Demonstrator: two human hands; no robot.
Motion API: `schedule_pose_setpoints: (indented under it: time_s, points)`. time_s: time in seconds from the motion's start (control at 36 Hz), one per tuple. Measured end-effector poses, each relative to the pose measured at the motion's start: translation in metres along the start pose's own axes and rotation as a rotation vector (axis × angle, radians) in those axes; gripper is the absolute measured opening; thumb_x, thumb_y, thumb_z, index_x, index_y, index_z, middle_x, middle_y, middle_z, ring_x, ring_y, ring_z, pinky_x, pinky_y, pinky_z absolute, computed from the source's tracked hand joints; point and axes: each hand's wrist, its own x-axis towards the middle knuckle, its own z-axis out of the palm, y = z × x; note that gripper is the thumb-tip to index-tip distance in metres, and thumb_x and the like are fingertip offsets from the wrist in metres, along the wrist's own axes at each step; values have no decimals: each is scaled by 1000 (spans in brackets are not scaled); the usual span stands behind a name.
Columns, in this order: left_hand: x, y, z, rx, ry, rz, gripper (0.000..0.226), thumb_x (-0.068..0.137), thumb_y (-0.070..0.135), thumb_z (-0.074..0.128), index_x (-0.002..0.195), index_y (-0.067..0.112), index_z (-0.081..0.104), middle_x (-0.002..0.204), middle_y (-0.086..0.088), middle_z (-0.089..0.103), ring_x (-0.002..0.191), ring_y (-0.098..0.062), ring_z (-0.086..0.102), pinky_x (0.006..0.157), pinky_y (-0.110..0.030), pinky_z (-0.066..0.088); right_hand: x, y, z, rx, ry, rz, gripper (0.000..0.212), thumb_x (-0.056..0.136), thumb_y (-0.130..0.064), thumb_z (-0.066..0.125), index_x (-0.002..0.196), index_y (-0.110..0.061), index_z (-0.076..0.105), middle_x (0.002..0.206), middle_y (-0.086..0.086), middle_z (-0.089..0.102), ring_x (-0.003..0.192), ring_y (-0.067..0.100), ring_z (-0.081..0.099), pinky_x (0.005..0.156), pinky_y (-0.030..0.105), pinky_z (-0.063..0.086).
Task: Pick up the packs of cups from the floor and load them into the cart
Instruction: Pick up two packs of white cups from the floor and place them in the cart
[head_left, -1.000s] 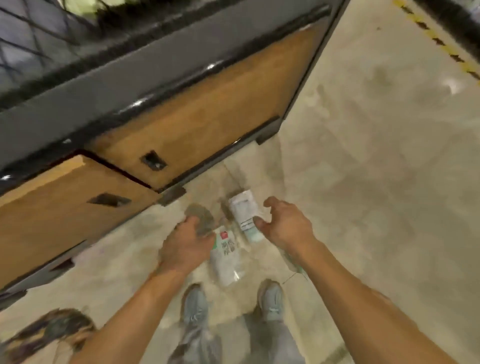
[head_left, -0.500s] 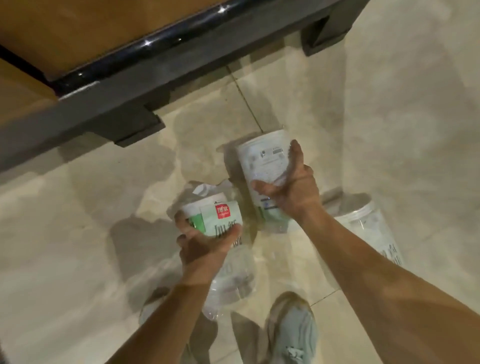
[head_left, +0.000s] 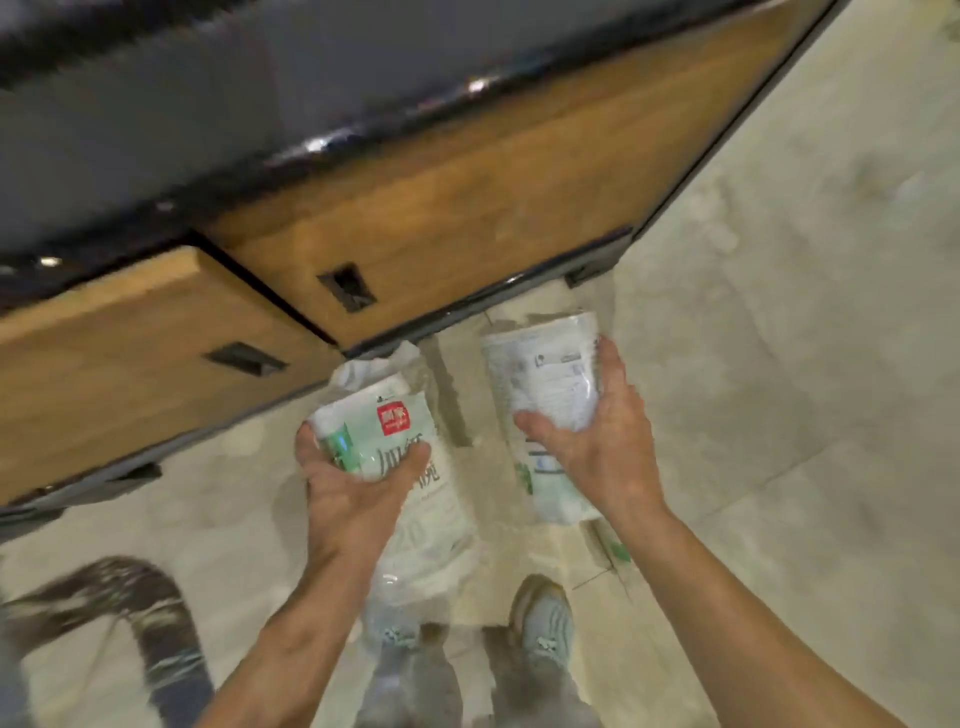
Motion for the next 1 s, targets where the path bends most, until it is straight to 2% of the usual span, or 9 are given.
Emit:
schedule_pose_setpoints:
  time_s: [0.08,0.14,0.19,0.31,0.39,0.44,0.61,0.86,1.0]
  points:
    - [-81,82,-60,-37,66,56,100,63,23,94,139,36,31,109,3,72,95,-12,73,83,-39,60,-67,-107,-65,-2,30,-107,116,61,-75,83,156,-48,22,137,-1,61,122,25,62,95,49,56]
    - [-134,128,-98,-63,84,114,101,67,22,92,144,35,28,107,6,71,89,-6,72,73,-30,59,-112,-172,-103,-3,41,-225,116,67,-66,84,161,-42,19,152,-5,50,135,21,50,108,42,46]
    - [-185,171,-134,-87,118,173,107,69,19,91,150,33,21,108,10,67,86,0,69,74,-25,54,-153,-229,-136,-22,26,-346,116,70,-66,81,162,-38,17,159,-7,41,142,18,41,113,39,39]
    - [-281,224,-206,-170,228,292,113,66,18,93,152,32,20,121,8,59,99,-1,62,73,-21,51,-229,-323,-183,14,-14,-513,114,66,-56,89,157,-47,21,139,-4,57,128,19,54,104,44,49]
    - [-343,243,-256,-238,338,352,115,64,25,94,150,37,19,130,6,54,105,-5,62,87,-33,55,-281,-380,-200,23,-71,-646,115,68,-53,90,160,-44,20,143,0,53,133,20,51,104,36,45]
    - [-380,252,-288,-272,424,389,116,64,28,94,150,38,18,129,10,53,105,-1,60,92,-34,51,-314,-413,-200,33,-120,-749,117,69,-58,87,161,-43,17,148,0,50,136,20,50,106,40,44]
    - [-459,251,-393,-406,665,459,122,57,43,95,149,43,16,139,8,50,118,-15,58,102,-47,50,-413,-492,-164,49,-305,-1013,118,65,-73,81,159,-46,16,146,-5,52,133,19,54,103,51,51]
    - [-526,192,-537,-522,956,489,113,70,29,90,153,33,14,129,8,47,114,-12,51,91,-30,39,-561,-548,-59,60,-574,-1261,120,67,-72,82,160,-48,11,156,-11,42,143,15,44,109,42,46]
    - [-541,136,-630,-539,1072,437,124,64,41,92,154,36,7,131,8,50,116,-15,53,94,-32,41,-641,-575,15,34,-671,-1331,118,71,-67,84,161,-45,12,158,-10,39,144,18,41,104,39,43]
